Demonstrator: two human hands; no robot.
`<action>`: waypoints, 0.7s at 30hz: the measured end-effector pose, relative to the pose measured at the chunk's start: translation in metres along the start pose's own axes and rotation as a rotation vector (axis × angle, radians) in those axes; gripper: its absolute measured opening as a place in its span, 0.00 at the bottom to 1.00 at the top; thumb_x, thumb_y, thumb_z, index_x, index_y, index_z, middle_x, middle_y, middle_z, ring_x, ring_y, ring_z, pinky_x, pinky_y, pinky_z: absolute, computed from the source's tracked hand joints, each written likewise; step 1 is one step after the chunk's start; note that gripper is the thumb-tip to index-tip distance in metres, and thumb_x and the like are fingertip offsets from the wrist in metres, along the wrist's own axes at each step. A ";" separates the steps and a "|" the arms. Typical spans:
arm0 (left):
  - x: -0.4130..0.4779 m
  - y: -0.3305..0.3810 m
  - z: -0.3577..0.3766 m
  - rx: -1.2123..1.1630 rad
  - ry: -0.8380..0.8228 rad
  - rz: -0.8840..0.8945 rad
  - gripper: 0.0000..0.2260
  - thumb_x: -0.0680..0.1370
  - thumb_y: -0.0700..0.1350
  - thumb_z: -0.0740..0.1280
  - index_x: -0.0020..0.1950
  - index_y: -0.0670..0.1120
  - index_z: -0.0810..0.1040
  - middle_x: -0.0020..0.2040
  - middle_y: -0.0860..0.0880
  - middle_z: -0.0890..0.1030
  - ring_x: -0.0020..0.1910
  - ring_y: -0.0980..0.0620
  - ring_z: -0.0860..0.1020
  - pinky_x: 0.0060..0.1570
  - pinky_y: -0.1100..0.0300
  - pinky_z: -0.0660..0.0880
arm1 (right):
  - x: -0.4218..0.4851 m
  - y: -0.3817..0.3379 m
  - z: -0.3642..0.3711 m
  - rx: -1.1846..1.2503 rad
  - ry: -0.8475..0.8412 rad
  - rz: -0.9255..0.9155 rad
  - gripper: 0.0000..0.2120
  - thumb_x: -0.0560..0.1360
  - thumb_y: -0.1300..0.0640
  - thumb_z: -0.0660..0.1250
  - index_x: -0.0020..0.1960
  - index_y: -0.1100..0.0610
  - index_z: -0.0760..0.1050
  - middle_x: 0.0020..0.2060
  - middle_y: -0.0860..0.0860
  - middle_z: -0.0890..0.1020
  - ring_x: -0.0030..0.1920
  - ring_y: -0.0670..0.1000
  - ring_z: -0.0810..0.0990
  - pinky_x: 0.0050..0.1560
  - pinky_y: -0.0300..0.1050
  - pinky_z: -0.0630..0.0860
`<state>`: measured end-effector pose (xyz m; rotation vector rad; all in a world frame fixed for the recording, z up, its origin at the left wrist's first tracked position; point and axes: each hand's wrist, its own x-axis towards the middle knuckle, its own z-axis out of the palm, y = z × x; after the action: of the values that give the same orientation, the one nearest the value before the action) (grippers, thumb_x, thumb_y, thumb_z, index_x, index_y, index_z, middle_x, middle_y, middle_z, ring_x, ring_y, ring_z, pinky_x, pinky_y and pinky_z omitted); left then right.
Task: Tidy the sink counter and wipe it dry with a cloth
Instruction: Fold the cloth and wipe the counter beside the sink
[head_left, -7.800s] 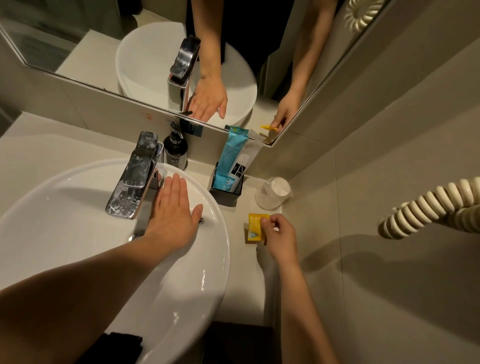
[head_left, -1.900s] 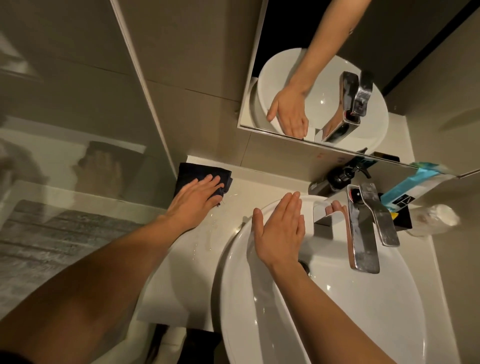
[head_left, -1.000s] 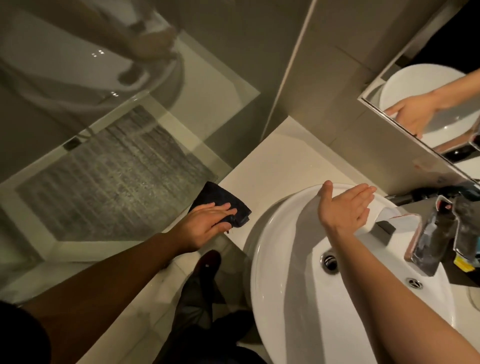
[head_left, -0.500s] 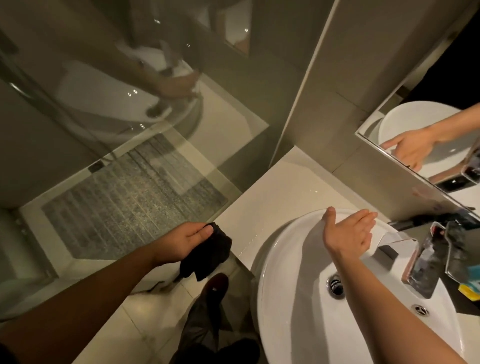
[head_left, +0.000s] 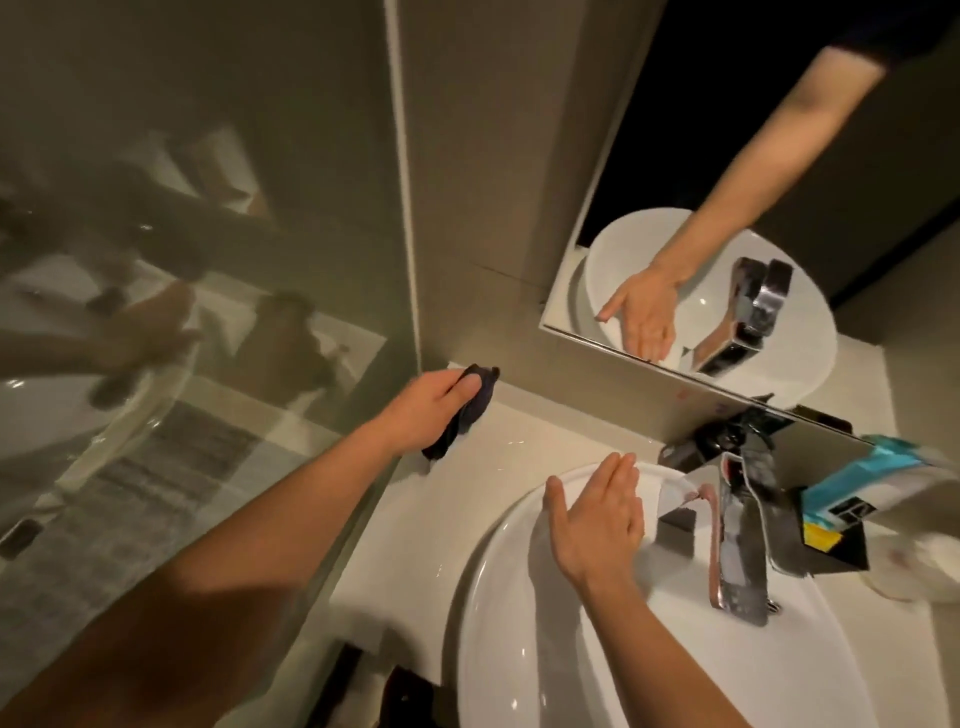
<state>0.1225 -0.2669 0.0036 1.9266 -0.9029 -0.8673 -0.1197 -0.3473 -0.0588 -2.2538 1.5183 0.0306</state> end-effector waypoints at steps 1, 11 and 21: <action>0.022 0.004 0.007 0.064 -0.031 0.033 0.16 0.85 0.52 0.60 0.42 0.44 0.76 0.33 0.52 0.75 0.29 0.59 0.71 0.35 0.62 0.70 | 0.000 0.000 0.000 0.002 0.010 0.001 0.43 0.80 0.32 0.43 0.82 0.59 0.35 0.82 0.55 0.36 0.82 0.53 0.36 0.81 0.53 0.39; 0.110 -0.072 0.103 0.614 -0.458 0.362 0.24 0.85 0.56 0.56 0.79 0.49 0.65 0.79 0.55 0.64 0.80 0.57 0.54 0.78 0.54 0.47 | 0.005 -0.001 0.010 -0.028 0.080 0.039 0.42 0.80 0.32 0.45 0.82 0.56 0.35 0.82 0.52 0.36 0.82 0.50 0.36 0.79 0.49 0.36; 0.076 -0.102 0.085 0.564 -0.499 0.291 0.31 0.80 0.68 0.48 0.79 0.55 0.64 0.80 0.55 0.63 0.80 0.61 0.52 0.77 0.60 0.45 | 0.004 -0.002 0.010 -0.031 0.058 0.040 0.42 0.80 0.33 0.46 0.82 0.57 0.37 0.82 0.53 0.37 0.82 0.51 0.37 0.80 0.51 0.37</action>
<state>0.1187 -0.3209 -0.1396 1.9810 -1.8380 -1.0067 -0.1140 -0.3467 -0.0686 -2.2665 1.6033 0.0006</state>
